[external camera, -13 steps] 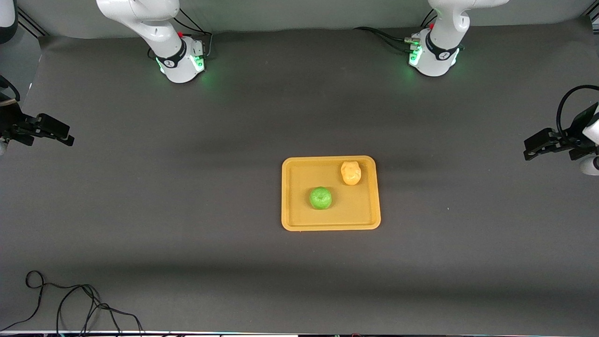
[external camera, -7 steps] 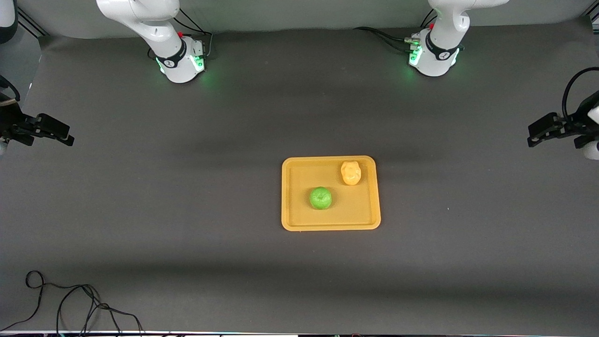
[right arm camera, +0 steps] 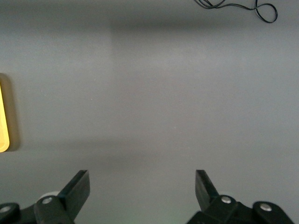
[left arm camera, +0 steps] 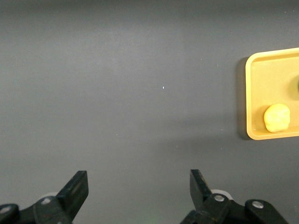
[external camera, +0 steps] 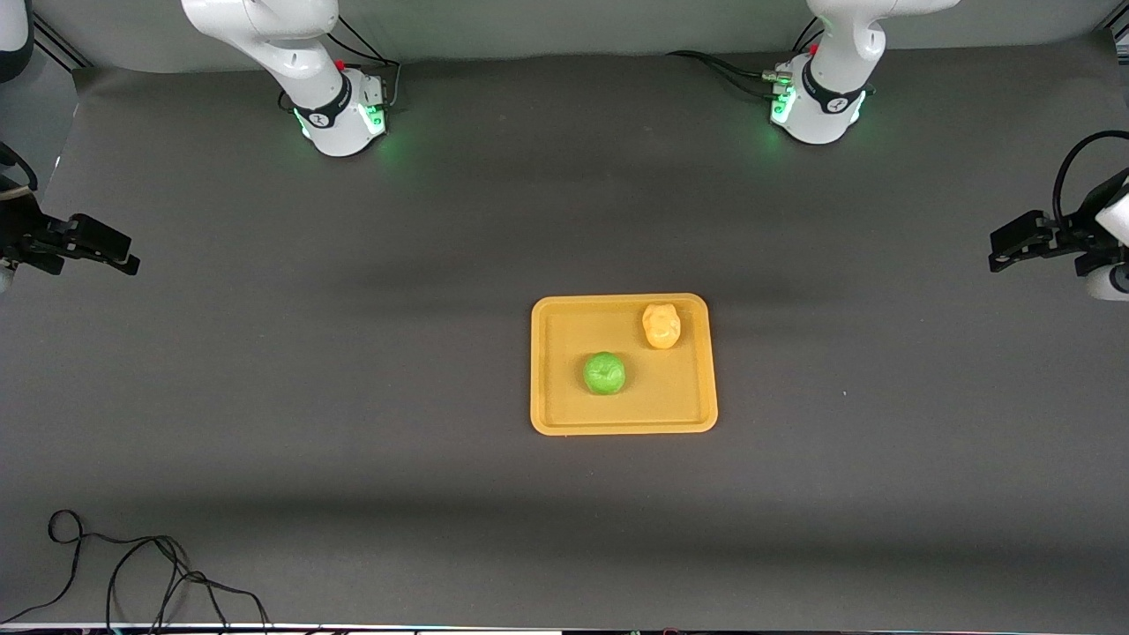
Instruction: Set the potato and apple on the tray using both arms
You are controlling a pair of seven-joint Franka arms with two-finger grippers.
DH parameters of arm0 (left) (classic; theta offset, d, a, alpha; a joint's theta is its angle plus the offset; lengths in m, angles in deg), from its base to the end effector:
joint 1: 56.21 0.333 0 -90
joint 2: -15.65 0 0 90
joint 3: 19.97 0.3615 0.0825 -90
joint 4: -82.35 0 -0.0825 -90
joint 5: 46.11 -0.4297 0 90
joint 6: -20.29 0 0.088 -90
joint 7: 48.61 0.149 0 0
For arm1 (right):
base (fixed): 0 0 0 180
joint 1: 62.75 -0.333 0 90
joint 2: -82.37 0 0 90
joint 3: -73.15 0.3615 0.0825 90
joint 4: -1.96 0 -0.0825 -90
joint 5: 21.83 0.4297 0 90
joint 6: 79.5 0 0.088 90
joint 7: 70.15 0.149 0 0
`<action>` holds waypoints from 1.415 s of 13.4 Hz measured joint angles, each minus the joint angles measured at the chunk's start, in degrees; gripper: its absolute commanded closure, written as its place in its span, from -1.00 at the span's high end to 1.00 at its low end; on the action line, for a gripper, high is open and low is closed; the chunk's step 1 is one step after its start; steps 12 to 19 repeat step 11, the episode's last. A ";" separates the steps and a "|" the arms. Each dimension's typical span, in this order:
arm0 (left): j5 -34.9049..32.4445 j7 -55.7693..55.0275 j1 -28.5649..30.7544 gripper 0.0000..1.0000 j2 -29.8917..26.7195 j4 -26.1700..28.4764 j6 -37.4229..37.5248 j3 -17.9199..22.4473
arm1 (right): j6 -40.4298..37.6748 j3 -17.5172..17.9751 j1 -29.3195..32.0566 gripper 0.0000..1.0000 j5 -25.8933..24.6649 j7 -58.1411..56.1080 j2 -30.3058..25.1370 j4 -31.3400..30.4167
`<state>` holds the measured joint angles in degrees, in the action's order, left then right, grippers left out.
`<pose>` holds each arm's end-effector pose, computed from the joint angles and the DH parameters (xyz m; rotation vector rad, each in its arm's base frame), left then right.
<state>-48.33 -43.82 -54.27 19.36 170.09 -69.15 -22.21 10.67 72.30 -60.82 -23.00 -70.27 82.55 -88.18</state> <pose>0.6201 0.0033 0.6081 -3.1032 0.1383 0.0566 0.6005 -0.0322 0.6251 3.1204 -0.0723 -0.0049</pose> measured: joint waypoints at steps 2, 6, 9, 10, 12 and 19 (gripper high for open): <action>0.00 0.00 -0.01 0.99 -0.66 2.19 -1.20 0.04 | 0.00 0.00 0.00 1.00 0.00 0.00 0.00 0.00; 0.00 0.00 -0.03 0.98 -3.17 3.47 0.71 0.42 | 0.00 -0.02 0.00 1.00 0.00 0.00 0.00 0.00; 0.00 0.00 -0.07 0.97 -4.11 3.63 0.84 0.45 | 0.00 -0.03 0.00 1.00 0.00 0.00 0.00 0.00; 0.00 0.00 -0.11 0.97 -4.15 3.64 0.70 0.45 | 0.00 -0.03 0.00 1.00 0.00 0.00 0.00 0.00; 0.00 0.00 -0.18 0.97 -4.14 3.64 0.46 0.44 | 0.00 -0.03 0.00 1.00 0.00 0.00 0.00 0.00; 0.00 0.00 -0.18 0.97 -4.14 3.64 0.46 0.44 | 0.00 -0.03 0.00 1.00 0.00 0.00 0.00 0.00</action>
